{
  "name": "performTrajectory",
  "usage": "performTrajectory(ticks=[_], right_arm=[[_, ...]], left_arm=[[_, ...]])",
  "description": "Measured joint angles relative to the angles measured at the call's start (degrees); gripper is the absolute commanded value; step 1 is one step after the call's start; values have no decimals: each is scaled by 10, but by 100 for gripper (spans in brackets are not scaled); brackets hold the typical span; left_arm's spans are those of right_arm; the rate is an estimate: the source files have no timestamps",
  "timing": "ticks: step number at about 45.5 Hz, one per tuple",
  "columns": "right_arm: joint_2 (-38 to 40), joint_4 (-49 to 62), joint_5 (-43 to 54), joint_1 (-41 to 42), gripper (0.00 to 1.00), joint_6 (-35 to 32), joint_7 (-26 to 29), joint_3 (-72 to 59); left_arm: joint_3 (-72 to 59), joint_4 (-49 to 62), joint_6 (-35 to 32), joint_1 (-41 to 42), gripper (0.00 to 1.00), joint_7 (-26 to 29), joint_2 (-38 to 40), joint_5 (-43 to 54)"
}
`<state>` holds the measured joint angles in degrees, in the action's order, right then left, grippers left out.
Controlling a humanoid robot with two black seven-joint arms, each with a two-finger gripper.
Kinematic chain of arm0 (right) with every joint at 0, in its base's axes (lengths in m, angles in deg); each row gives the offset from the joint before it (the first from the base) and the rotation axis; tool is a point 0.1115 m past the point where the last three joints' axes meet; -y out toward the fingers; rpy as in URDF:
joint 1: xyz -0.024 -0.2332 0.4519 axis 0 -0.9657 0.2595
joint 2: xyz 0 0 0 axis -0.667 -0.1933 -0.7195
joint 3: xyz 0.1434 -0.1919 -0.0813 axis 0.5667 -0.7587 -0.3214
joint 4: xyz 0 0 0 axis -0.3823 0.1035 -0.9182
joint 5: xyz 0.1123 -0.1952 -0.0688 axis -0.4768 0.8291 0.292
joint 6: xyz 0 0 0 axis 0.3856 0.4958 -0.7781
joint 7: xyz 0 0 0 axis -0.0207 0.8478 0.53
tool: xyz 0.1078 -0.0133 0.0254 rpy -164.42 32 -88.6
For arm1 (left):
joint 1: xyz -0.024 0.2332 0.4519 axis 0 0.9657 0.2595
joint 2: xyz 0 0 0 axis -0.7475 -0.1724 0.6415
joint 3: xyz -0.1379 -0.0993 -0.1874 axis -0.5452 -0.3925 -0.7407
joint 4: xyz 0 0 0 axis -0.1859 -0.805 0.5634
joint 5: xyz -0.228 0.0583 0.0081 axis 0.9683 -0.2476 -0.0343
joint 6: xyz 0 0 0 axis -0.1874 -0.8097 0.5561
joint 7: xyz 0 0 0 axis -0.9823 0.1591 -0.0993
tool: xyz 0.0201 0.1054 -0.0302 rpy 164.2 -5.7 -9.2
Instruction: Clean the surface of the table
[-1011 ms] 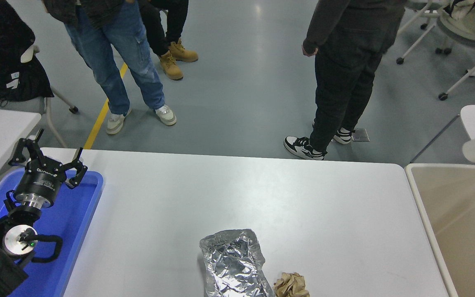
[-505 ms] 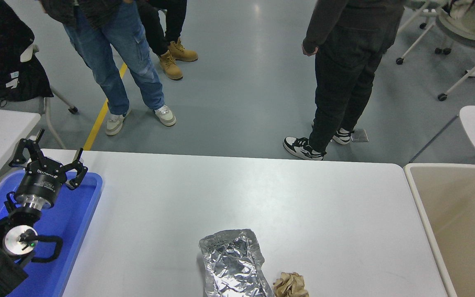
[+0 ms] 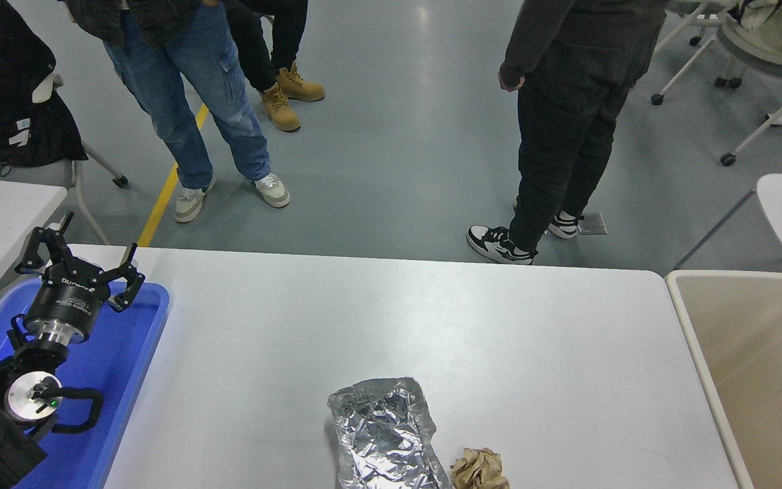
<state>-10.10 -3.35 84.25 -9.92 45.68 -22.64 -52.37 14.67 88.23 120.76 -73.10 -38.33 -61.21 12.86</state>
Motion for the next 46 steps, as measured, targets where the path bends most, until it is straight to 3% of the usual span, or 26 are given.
performTrajectory(ticks=[42, 46], right_arm=[[-28, -1, -3, -25, 0, 21, 18, 24], [-28, -2, -3, -25, 24, 24, 18, 24]], left_arm=[[0, 0, 0, 0, 100, 0, 0, 0], [0, 0, 0, 0, 100, 0, 0, 0]])
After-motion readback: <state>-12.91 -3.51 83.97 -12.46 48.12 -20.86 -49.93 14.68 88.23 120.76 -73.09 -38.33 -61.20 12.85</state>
